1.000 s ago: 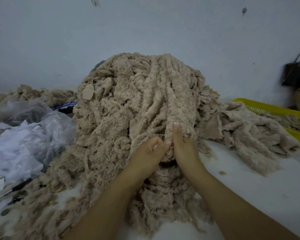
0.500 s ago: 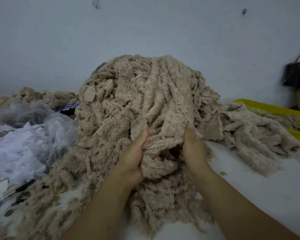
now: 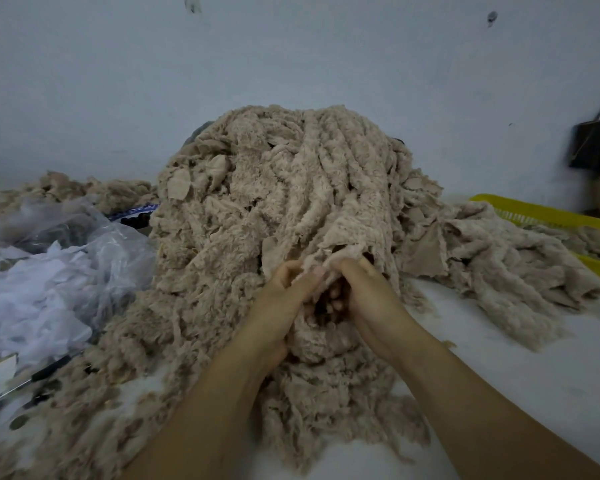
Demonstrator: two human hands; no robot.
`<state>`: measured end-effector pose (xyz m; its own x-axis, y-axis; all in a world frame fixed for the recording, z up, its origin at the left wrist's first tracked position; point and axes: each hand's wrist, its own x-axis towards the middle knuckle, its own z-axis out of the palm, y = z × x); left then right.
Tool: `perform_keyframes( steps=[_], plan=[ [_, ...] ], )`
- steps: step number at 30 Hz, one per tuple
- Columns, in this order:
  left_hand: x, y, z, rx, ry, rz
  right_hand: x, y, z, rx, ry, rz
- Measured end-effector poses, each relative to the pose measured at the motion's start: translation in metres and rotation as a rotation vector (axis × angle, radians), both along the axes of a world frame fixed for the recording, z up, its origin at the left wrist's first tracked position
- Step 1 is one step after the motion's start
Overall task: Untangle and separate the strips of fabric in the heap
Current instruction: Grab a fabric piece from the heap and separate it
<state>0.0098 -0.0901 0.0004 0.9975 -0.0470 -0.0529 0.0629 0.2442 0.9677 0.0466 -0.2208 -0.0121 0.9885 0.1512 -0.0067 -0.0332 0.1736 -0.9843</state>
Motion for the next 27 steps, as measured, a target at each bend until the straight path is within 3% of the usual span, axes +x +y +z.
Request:
perform_keyframes(
  steps=[3,7,10,14,19,27],
  plan=[
    [0.000,-0.002,-0.003,0.079,-0.060,0.034,0.000,0.000,-0.001,0.021,0.001,-0.017],
    [0.000,0.004,0.001,-0.264,0.001,-0.013,-0.002,0.002,-0.002,-0.028,-0.014,0.021],
    [-0.001,0.005,0.004,-0.337,0.013,-0.081,-0.005,0.002,0.002,-0.086,-0.028,0.046],
    [-0.002,0.002,0.002,-0.175,-0.060,-0.063,-0.005,0.000,0.001,-0.052,-0.022,0.076],
    [-0.002,-0.004,0.000,0.116,-0.184,0.035,-0.007,-0.002,0.005,0.263,0.040,0.214],
    [-0.004,-0.004,0.000,0.362,-0.374,0.026,-0.004,-0.001,0.008,0.191,0.100,0.015]
  ],
)
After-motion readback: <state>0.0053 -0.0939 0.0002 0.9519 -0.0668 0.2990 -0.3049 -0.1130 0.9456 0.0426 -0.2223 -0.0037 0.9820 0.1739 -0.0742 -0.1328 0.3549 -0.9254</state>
